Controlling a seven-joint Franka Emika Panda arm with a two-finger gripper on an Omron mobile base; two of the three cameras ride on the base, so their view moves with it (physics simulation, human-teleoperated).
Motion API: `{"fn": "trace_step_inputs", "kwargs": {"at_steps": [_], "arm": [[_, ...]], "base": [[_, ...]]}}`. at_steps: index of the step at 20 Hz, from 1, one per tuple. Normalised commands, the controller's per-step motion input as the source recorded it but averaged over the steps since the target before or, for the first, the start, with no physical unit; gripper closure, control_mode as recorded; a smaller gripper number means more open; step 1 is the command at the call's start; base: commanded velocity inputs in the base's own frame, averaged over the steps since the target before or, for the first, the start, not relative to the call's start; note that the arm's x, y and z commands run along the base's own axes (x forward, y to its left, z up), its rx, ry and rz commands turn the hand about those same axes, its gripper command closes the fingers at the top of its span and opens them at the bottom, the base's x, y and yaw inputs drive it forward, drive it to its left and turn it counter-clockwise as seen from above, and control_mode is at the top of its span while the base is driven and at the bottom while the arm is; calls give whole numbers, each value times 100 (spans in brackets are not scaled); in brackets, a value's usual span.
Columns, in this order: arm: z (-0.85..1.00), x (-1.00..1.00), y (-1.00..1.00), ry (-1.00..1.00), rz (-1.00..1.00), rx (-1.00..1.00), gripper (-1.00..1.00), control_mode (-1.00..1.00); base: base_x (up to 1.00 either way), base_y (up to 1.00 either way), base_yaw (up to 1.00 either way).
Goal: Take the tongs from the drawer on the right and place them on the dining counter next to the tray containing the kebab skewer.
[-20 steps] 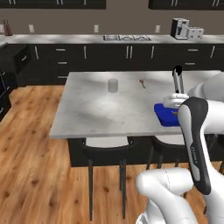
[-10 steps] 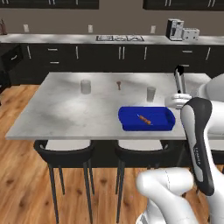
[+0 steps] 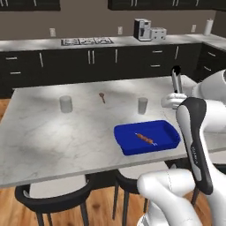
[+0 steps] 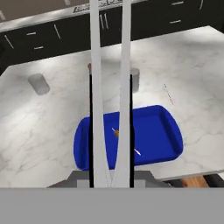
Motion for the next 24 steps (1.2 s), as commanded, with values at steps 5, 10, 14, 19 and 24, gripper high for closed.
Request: {"fn": "trace_step_inputs", "kwargs": {"at_steps": [5, 10, 14, 19, 24], "arm": [[0, 0, 0, 0, 0, 0, 100, 100], [-4, 4, -27, 2, 1, 3, 100, -100], [-9, 5, -69, 5, 9, 5, 100, -100], [-33, 8, -74, 19, 13, -3, 100, -100], [-57, 42, -61, 45, 7, -7, 100, -100]], "base": [[64, 1, -43], [24, -10, -5], [0, 0, 0], [0, 0, 0], [0, 0, 0]]}}
